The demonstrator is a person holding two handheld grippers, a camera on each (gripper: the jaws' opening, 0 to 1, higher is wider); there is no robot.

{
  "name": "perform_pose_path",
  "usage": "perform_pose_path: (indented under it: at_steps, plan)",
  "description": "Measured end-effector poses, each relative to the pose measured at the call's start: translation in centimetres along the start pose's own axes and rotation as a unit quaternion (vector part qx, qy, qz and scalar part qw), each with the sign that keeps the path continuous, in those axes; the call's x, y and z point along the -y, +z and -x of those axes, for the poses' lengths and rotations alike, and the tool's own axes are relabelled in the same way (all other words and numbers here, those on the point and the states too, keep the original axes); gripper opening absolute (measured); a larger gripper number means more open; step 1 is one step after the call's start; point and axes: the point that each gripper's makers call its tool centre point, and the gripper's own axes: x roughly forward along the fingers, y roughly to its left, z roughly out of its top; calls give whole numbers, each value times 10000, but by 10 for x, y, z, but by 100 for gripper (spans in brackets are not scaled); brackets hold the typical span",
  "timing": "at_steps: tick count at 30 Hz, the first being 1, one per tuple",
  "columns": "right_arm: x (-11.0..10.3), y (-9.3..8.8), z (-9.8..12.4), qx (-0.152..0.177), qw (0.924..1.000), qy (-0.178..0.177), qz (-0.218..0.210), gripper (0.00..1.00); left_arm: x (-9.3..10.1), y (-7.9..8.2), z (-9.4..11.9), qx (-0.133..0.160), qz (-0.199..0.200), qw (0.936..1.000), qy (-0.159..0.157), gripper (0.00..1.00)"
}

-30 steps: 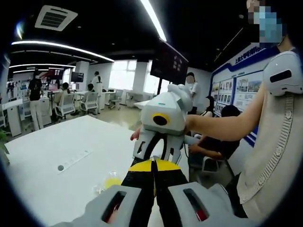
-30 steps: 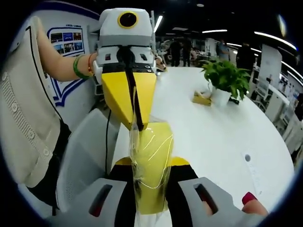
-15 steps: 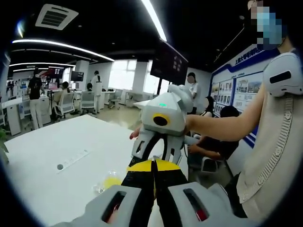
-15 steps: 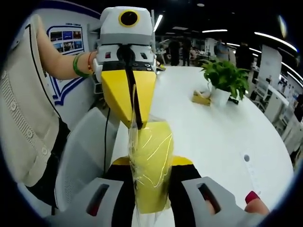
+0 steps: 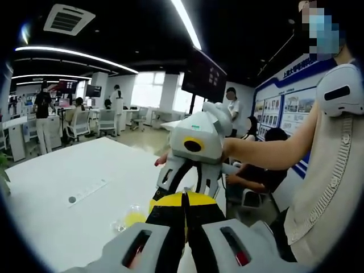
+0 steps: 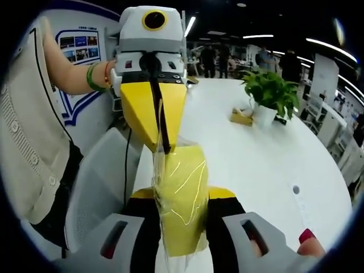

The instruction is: Compare the silicone blocks by pressing each to a similar depth, holding the contact briefly, and releasing to observe deformation and rebound differences across the visible hardness samples.

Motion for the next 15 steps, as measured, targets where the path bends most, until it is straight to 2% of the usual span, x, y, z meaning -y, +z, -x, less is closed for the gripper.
perform_pose_path:
  at_steps: [15]
  plan:
    - [0, -2, -2, -29, 10000, 6, -33, 32, -2, -2, 0, -22, 27, 10000, 19, 0]
